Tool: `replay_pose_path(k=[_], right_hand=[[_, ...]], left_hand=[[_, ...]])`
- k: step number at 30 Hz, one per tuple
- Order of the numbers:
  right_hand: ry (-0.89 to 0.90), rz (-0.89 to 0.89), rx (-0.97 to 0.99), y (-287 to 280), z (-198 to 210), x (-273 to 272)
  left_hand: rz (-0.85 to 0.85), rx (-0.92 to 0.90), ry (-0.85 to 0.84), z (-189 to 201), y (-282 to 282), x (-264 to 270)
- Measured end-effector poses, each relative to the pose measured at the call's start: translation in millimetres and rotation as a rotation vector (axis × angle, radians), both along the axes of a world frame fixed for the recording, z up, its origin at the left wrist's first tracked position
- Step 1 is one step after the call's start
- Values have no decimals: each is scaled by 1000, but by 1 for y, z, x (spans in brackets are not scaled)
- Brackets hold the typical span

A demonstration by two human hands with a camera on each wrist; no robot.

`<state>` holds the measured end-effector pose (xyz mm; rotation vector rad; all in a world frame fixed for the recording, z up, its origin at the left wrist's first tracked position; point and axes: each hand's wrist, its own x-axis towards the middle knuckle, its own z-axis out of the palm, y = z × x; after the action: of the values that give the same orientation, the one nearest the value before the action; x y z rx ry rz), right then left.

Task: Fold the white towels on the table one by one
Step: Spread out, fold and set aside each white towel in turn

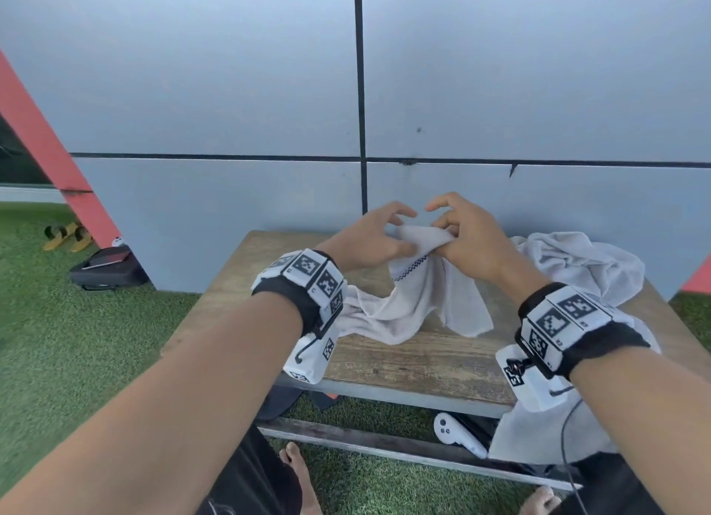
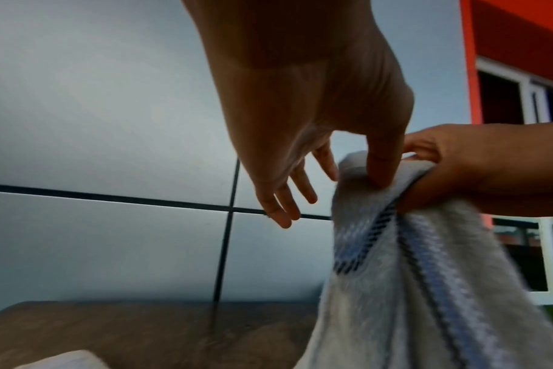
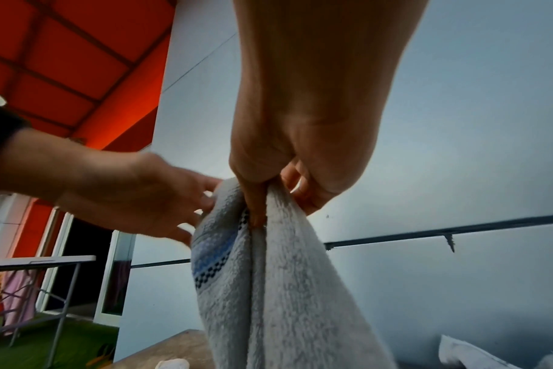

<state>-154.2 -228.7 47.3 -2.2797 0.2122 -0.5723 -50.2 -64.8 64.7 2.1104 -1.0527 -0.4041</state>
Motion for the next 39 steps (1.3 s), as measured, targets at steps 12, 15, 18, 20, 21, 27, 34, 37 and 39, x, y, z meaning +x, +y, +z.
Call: replay_pose_path(k=[12,15,18,20,21,27,34,37,39], right_hand=[[195,-104,-179,-19,1,-40],[161,-105,-116,-21,-2,-53],[131,-108,-41,-22,-1,-62],[112,-109,-16,-22,0,-63],[94,-101,-8,-22,1,-63],[17,-114,14,-17,-4,-56],[121,-116,64,-15,-44,-28],[256,-106,-10,-11,-65,-11],[328,-78,-102,-6,-76,0]], left_hand=[[38,-201,-278,23,3,-10],[99,-161,-319,24,17,-4],[150,-100,-338,22,33,6],[198,-99,-342,18,43,11],[227,-103,-340,16,48,13],[385,-116,-288,-7,80,33],[329,159,-206,-49,111,59],[270,302,-184,-61,112,52],[243,358,-179,-72,110,52]])
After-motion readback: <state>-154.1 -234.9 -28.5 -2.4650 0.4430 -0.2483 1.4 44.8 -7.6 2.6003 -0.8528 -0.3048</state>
